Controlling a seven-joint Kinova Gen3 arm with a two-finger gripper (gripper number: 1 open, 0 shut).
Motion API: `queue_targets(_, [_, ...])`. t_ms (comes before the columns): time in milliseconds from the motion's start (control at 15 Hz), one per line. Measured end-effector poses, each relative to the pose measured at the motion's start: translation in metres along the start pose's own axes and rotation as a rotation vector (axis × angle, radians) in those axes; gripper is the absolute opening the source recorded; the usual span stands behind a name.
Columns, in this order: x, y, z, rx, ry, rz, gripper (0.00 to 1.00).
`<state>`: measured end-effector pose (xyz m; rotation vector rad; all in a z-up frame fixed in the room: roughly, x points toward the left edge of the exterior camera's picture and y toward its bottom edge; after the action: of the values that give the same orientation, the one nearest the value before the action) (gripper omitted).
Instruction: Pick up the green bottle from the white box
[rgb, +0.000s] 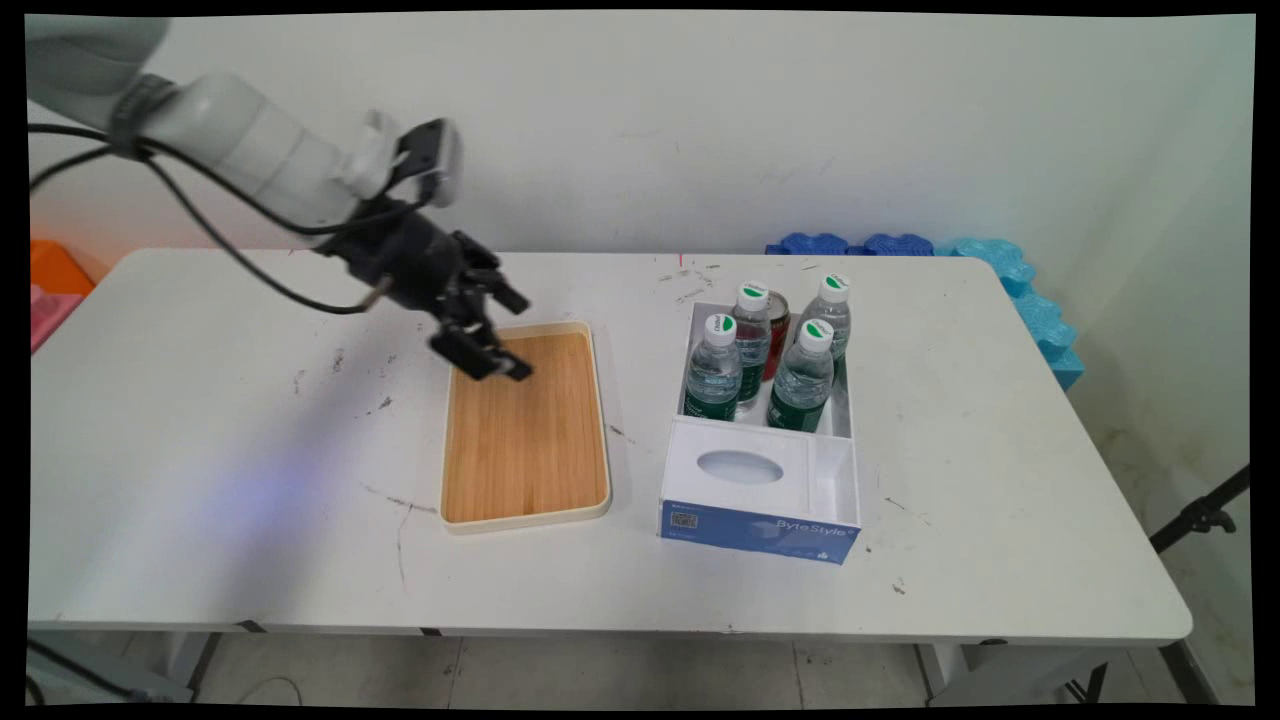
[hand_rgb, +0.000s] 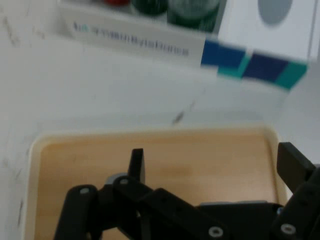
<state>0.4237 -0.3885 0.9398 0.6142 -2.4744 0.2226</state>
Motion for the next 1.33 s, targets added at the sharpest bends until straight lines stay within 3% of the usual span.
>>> queue_targets(667, [0.076,0.033,0.08,0.037,0.098,-0.043,1.0])
queue_targets(1333, [0.101,0.045,0.13,0.094,0.106,-0.021,1.0])
